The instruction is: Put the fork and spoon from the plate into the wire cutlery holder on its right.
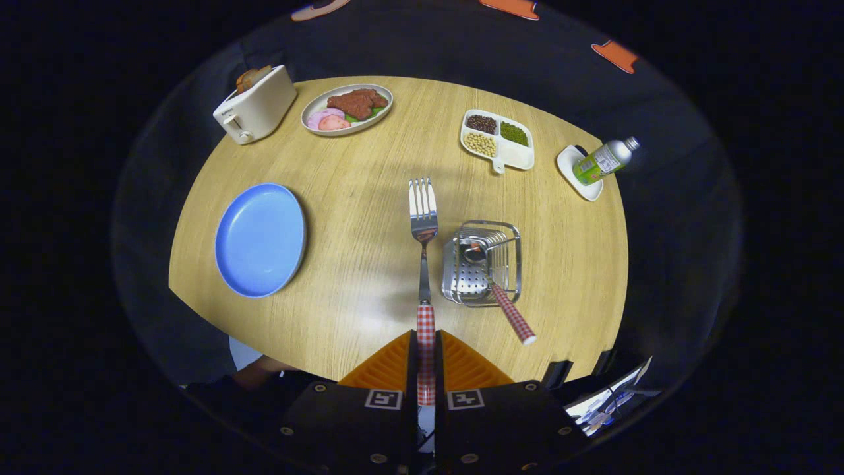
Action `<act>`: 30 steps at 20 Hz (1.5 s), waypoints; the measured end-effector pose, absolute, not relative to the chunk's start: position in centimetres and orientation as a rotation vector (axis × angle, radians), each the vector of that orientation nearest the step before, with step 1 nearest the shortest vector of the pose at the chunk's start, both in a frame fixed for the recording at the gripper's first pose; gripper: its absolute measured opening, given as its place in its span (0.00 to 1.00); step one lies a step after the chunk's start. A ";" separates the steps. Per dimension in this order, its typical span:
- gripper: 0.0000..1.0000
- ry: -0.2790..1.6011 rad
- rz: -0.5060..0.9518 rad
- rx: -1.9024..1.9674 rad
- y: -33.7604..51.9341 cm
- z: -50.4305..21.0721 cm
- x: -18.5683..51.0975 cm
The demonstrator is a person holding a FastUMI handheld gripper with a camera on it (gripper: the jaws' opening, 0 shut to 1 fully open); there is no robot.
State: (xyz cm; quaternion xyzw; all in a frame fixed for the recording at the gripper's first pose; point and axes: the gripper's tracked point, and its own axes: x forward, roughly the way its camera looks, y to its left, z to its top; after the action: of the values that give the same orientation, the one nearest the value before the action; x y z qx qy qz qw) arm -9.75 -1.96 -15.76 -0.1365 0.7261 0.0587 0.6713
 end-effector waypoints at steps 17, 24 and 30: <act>0.11 1.962 0.174 -0.470 -8.1 -17.6 -10.9; 0.11 2.086 0.244 -0.531 -7.8 -18.7 -10.4; 0.12 2.123 0.267 -0.558 -7.5 -19.0 -9.1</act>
State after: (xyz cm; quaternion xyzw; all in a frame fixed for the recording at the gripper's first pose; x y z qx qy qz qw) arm -9.09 -7.48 -18.97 -0.2256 0.8581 0.1080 0.4484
